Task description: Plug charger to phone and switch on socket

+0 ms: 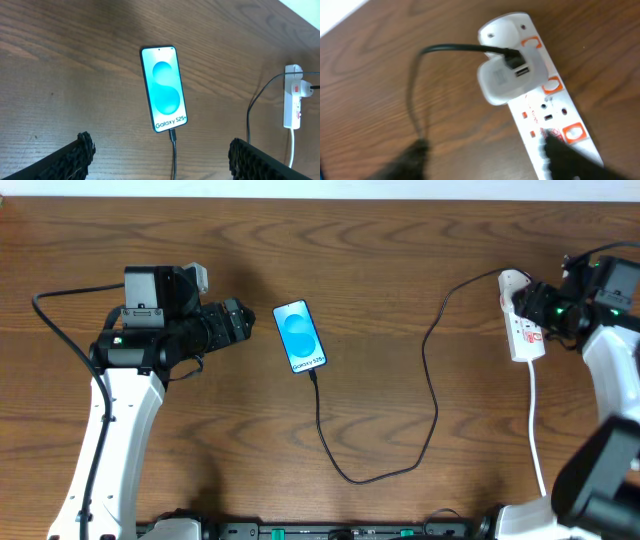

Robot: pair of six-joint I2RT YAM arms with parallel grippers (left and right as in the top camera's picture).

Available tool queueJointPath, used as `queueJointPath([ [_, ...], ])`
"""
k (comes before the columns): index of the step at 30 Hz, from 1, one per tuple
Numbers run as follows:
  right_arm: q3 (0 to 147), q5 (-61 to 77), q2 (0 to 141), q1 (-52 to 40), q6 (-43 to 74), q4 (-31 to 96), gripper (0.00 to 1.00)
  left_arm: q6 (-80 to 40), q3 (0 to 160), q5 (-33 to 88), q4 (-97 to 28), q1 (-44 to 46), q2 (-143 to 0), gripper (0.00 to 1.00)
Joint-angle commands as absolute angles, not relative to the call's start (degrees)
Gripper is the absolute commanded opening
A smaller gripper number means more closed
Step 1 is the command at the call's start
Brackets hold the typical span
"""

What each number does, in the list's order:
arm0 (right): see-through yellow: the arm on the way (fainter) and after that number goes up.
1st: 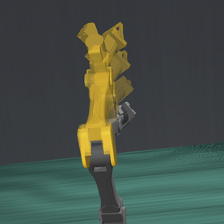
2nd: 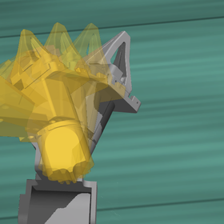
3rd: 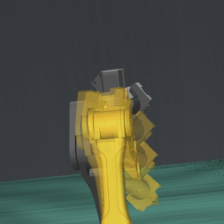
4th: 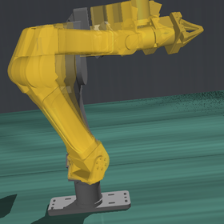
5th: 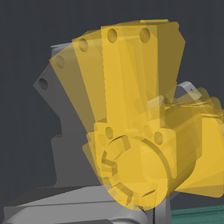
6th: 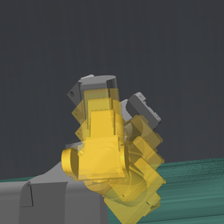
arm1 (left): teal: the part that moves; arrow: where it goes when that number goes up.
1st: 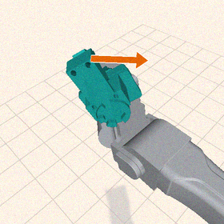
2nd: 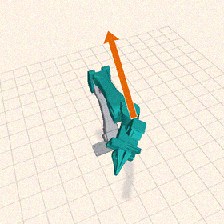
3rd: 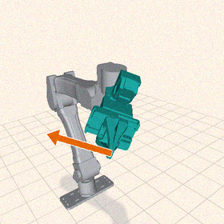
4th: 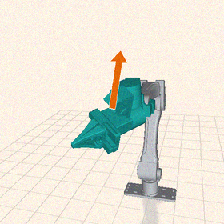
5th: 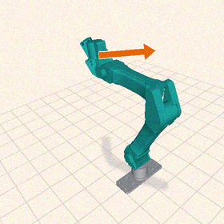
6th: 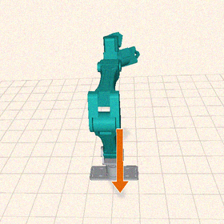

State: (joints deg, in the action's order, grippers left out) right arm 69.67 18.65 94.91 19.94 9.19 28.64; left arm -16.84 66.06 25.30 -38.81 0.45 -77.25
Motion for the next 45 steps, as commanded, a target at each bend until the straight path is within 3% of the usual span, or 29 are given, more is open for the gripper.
queueJointPath([
  [1,69.7,20.5,87.0,17.9,5.8,32.2,0.99,-16.1,66.7,24.8,-39.0,0.4,-77.0,0.88],
  [12,69.7,22.3,62.9,9.0,4.3,47.8,0.99,-16.1,66.7,24.8,-39.0,0.4,-77.0,0.88],
  [19,69.6,22.5,53.7,8.1,4.2,53.6,0.99,-16.1,66.7,24.8,-39.0,0.4,-77.0,0.88],
  [40,69.1,17.1,50.5,8.0,4.2,53.5,0.99,-16.1,66.7,24.8,-39.0,0.4,-77.0,0.88],
  [45,59.2,13.4,44.1,8.0,3.0,44.0,0.99,-16.1,66.7,24.8,-39.0,0.4,-77.0,0.88],
])
